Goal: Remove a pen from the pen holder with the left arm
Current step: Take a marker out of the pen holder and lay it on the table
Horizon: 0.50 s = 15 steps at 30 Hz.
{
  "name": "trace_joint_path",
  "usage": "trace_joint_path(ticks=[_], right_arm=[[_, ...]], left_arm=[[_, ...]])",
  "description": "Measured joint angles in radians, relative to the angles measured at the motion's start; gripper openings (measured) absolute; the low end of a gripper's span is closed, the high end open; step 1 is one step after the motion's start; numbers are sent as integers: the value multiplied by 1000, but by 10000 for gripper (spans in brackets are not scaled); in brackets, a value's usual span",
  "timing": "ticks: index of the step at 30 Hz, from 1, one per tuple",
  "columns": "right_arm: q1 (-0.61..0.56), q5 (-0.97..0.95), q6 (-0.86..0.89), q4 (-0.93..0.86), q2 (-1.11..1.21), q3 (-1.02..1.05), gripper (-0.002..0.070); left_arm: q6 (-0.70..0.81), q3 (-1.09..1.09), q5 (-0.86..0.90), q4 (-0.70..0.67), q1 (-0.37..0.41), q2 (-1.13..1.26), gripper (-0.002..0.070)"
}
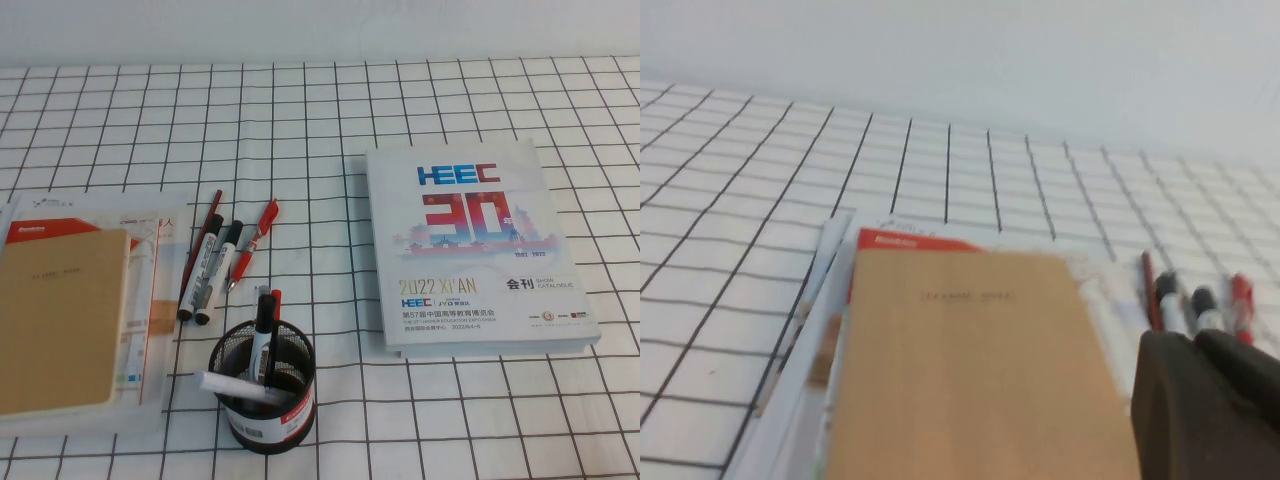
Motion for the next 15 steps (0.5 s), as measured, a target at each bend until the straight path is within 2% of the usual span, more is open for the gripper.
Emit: trace_joint_path(ticks=[7,15], right_arm=[[0,0,0,0,0,0,-15],[0,0,0,0,0,0,-15]], left_arm=[[-159,0,-68,-73,0,0,-3],[-236,0,-102,-87,0,0,-3]])
